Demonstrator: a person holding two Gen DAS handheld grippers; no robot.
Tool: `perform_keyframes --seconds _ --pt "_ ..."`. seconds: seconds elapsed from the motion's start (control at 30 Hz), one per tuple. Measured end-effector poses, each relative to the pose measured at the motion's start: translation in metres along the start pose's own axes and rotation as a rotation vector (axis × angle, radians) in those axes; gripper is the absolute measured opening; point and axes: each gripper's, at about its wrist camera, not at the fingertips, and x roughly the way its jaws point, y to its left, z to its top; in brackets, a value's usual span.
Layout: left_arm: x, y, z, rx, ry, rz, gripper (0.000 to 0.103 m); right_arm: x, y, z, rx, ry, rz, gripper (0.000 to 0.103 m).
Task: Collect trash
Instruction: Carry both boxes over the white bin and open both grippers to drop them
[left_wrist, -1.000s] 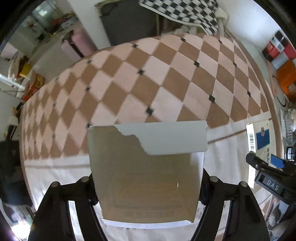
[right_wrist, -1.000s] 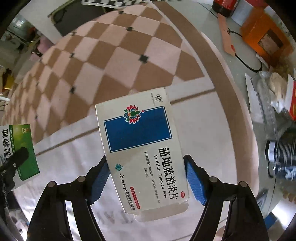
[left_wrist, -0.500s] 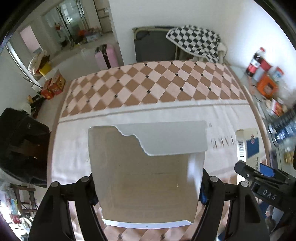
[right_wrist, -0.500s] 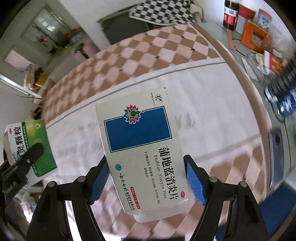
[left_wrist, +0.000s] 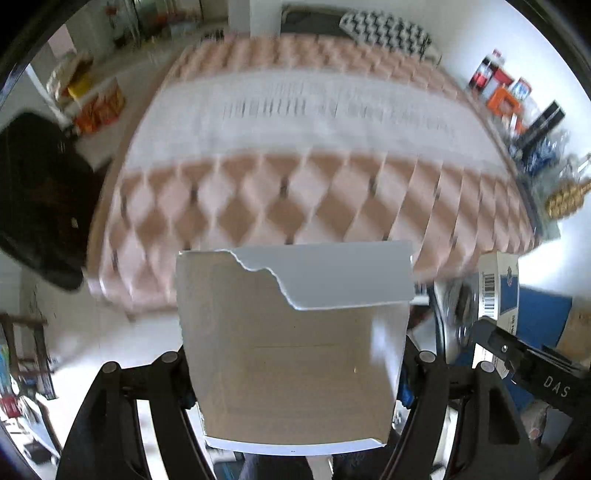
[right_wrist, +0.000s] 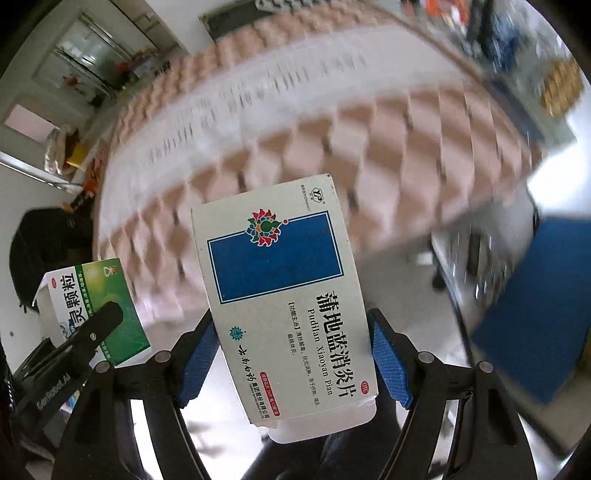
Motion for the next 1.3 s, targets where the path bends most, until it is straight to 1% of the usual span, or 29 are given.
perform_keyframes --seconds 0.07,0.1,0.13,0.17,0.2,0.23,0.27,0.3,0.37,0.4,0.43,0.47,0.5,0.57,0.6,0.67,0.7,0.73,0.77,0.8,0.83,0.97,1.03,1.1,1.13,1.17,1.2,1.27,1.3 --pt "0.023 0.011 -0.023 -0.027 0.054 -0.001 0.073 0.035 -0.014 -0.034 0.020 0.073 -0.007 0.079" --pt "0.044 0.019 -0.037 -0.060 0.095 -0.008 0.073 0.047 -0.019 -0.043 0.023 0.093 -0.010 0.079" --pt "0.060 0.025 -0.048 -0.080 0.126 -0.009 0.073 0.073 -0.028 -0.057 0.037 0.130 -0.017 0.079" --pt "0.084 0.031 -0.058 -0.102 0.164 -0.020 0.073 0.087 -0.033 -0.062 0.044 0.149 -0.017 0.079" --pt "0.106 0.037 -0.067 -0.123 0.191 -0.026 0.073 0.110 -0.040 -0.070 0.055 0.175 -0.018 0.079" --pt "0.127 0.041 -0.073 -0.138 0.215 -0.030 0.073 0.142 -0.051 -0.080 0.076 0.202 -0.018 0.079" --pt "0.149 0.044 -0.078 -0.150 0.242 -0.044 0.073 0.158 -0.057 -0.082 0.083 0.217 -0.013 0.079" --pt "0.175 0.049 -0.084 -0.168 0.267 -0.063 0.073 0.184 -0.064 -0.087 0.093 0.237 -0.009 0.079" --pt "0.238 0.057 -0.093 -0.201 0.324 -0.089 0.073 0.236 -0.078 -0.093 0.113 0.259 -0.003 0.079" --pt "0.256 0.059 -0.095 -0.210 0.339 -0.100 0.073 0.272 -0.085 -0.096 0.117 0.276 -0.004 0.079" --pt "0.283 0.063 -0.099 -0.232 0.359 -0.112 0.074 0.290 -0.089 -0.098 0.124 0.281 -0.002 0.079" --pt "0.308 0.067 -0.102 -0.252 0.375 -0.121 0.074 0.323 -0.095 -0.100 0.133 0.303 0.011 0.079" --pt "0.327 0.068 -0.107 -0.261 0.385 -0.135 0.074 0.339 -0.098 -0.101 0.136 0.313 0.012 0.079" --pt "0.365 0.072 -0.116 -0.281 0.410 -0.148 0.075 0.391 -0.105 -0.105 0.145 0.343 0.035 0.079" --pt "0.386 0.075 -0.121 -0.291 0.425 -0.154 0.075 0.410 -0.108 -0.106 0.152 0.349 0.035 0.079" --pt "0.413 0.075 -0.126 -0.285 0.445 -0.156 0.078 0.443 -0.111 -0.110 0.154 0.378 0.051 0.079" --pt "0.416 0.080 -0.132 -0.284 0.453 -0.149 0.079 0.456 -0.112 -0.111 0.154 0.386 0.056 0.080" --pt "0.420 0.083 -0.136 -0.287 0.459 -0.148 0.088 0.465 -0.112 -0.112 0.155 0.387 0.068 0.080" --pt "0.424 0.085 -0.138 -0.294 0.467 -0.154 0.100 0.475 -0.112 -0.113 0.153 0.394 0.081 0.082" --pt "0.422 0.091 -0.140 -0.303 0.468 -0.160 0.101 0.481 -0.112 -0.114 0.150 0.398 0.085 0.087" --pt "0.419 0.095 -0.142 -0.311 0.462 -0.157 0.101 0.484 -0.112 -0.115 0.147 0.391 0.094 0.103" --pt "0.401 0.100 -0.147 -0.306 0.443 -0.132 0.101 0.476 -0.107 -0.118 0.110 0.382 0.095 0.103" --pt "0.389 0.100 -0.148 -0.296 0.417 -0.103 0.101 0.465 -0.101 -0.118 0.091 0.378 0.073 0.103" --pt "0.368 0.100 -0.147 -0.273 0.359 -0.054 0.101 0.448 -0.098 -0.117 0.061 0.361 0.044 0.103" --pt "0.359 0.099 -0.146 -0.263 0.344 -0.024 0.101 0.432 -0.092 -0.118 0.026 0.346 0.003 0.103" --pt "0.349 0.097 -0.147 -0.253 0.334 0.001 0.101 0.422 -0.090 -0.118 0.012 0.337 -0.008 0.103" --pt "0.333 0.094 -0.147 -0.245 0.318 0.032 0.101 0.402 -0.084 -0.119 -0.019 0.324 -0.035 0.103" --pt "0.308 0.090 -0.148 -0.234 0.303 0.049 0.101 0.376 -0.076 -0.121 -0.051 0.314 -0.061 0.103" --pt "0.287 0.089 -0.149 -0.228 0.294 0.059 0.101 0.352 -0.070 -0.122 -0.077 0.307 -0.077 0.103"
